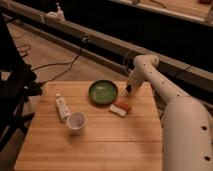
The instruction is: Place the eraser in the ceramic cup
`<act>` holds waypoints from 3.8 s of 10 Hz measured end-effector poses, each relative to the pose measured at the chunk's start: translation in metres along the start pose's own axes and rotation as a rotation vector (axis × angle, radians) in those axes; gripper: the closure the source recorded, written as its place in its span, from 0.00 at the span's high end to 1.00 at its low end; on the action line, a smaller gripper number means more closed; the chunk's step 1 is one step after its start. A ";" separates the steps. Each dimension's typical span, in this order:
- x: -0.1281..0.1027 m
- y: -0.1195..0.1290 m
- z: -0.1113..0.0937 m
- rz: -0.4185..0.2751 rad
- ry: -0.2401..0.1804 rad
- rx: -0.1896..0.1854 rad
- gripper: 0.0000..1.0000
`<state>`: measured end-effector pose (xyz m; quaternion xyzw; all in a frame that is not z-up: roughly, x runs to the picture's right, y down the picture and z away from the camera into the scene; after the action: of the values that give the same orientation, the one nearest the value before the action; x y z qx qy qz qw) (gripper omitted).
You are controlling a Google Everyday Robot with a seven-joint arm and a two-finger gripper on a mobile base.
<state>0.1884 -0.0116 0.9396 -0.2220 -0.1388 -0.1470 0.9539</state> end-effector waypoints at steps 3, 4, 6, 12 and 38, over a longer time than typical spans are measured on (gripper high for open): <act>-0.028 -0.005 -0.051 0.063 -0.101 0.049 0.00; -0.048 -0.002 -0.074 0.083 -0.172 0.054 0.00; -0.075 0.003 -0.102 0.091 -0.268 0.047 0.00; -0.172 0.029 -0.181 -0.001 -0.532 -0.012 0.00; -0.403 0.109 -0.143 -0.058 -1.141 -0.296 0.00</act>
<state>-0.1158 0.1040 0.6411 -0.3928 -0.6142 -0.0481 0.6827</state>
